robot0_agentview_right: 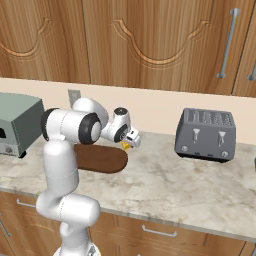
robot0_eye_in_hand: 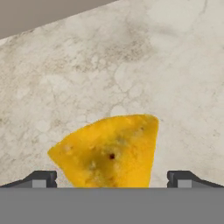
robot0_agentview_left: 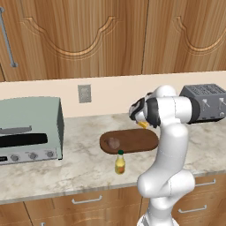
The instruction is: Retrieve the reheated potato from the microwave, then place the potato, cheese, and condiment on the cutting board.
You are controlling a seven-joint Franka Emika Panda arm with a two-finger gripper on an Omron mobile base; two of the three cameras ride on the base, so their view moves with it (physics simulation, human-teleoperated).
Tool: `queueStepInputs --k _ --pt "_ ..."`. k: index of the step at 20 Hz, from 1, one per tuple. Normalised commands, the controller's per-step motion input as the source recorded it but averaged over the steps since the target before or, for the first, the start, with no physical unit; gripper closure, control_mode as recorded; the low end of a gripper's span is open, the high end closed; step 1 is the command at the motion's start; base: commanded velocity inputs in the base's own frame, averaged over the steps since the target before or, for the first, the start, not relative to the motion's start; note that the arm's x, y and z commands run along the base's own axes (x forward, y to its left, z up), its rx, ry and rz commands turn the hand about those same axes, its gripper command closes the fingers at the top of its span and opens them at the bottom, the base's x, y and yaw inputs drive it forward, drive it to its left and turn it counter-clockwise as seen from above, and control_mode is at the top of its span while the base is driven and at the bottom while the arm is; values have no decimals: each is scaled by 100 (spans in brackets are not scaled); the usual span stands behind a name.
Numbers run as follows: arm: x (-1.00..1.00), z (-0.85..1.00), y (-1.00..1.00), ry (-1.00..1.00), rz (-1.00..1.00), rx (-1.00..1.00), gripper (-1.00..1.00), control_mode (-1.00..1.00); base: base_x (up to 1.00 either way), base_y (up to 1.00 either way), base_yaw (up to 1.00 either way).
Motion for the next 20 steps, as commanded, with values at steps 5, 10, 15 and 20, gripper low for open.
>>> queueStepInputs --k 5,10,15,20 --pt "5 -8 6 0 -6 0 -100 -100 0 0 0" --pt "29 -6 -2 2 -3 0 -100 -100 0 0 0" --pt "26 -6 -3 4 -1 0 -100 -100 0 0 0" --pt "6 -19 0 10 -1 0 -100 -100 0 0 0"
